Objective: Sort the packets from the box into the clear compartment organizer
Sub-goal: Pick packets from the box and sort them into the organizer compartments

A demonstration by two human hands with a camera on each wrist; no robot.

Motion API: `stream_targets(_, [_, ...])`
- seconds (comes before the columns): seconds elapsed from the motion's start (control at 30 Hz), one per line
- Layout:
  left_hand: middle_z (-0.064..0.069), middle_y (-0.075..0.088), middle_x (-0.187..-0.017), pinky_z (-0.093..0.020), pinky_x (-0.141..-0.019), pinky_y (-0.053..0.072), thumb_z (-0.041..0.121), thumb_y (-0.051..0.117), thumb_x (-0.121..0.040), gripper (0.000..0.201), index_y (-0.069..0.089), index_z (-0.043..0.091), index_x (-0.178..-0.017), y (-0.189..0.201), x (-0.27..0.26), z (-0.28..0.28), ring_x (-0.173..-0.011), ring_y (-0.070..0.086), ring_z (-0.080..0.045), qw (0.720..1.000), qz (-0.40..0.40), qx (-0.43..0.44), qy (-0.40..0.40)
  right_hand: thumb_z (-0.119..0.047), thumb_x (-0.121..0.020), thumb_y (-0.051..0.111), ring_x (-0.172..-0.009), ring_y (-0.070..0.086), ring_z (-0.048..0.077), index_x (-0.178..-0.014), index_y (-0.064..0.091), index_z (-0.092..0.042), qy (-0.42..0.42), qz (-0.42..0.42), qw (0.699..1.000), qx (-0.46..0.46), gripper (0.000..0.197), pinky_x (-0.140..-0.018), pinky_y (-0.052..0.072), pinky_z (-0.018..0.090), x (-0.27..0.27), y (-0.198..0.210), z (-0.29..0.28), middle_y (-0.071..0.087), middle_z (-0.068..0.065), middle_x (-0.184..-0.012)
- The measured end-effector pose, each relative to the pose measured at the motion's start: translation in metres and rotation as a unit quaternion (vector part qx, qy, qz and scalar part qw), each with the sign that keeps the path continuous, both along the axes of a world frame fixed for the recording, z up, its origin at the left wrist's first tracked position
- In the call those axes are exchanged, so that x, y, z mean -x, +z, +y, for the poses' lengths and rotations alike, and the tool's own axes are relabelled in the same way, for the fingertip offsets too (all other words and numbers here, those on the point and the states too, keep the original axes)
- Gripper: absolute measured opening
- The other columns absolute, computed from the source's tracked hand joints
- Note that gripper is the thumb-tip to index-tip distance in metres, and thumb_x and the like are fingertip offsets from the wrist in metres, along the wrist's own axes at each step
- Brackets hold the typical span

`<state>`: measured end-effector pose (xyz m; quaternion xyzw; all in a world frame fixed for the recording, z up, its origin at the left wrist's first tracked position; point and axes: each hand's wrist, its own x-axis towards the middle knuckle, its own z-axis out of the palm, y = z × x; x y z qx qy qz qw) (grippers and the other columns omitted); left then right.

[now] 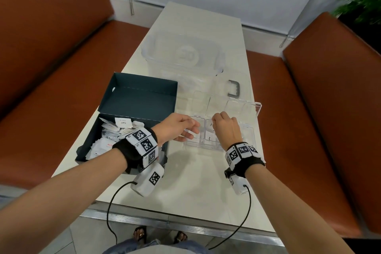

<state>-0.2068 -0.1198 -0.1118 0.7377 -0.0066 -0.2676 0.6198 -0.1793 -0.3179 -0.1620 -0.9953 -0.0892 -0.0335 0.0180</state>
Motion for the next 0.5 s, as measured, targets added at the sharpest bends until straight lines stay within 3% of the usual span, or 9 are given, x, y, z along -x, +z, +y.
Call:
stream_targets(0.13, [0.001,0.074,-0.095,-0.022,-0.070,0.052,0.023,0.046,-0.102,0.025,0.069,0.013,-0.106,-0.0001,-0.0014,0.0009,-0.076,0.065,-0.012,1.000,-0.001,0.000,-0.002,-0.006,-0.096,0.043,-0.098,0.052,0.025,-0.109,0.058,-0.012,0.005,-0.011,0.999,0.046,0.021,-0.082,0.031,0.032,-0.0015,-0.0082,0.0005,0.055,0.005,-0.110])
stream_targets(0.5, [0.003,0.074,-0.093,-0.020,-0.068,0.051,0.023,0.047,-0.102,0.025,0.070,0.014,-0.107,0.0000,-0.0029,0.0021,-0.074,0.066,-0.010,1.000,-0.001,-0.001,-0.001,-0.002,-0.090,0.053,-0.096,0.050,0.027,-0.110,0.050,-0.011,-0.005,0.008,0.997,0.075,0.022,-0.081,0.033,0.034,-0.0035,-0.0034,0.0015,0.055,0.005,-0.105])
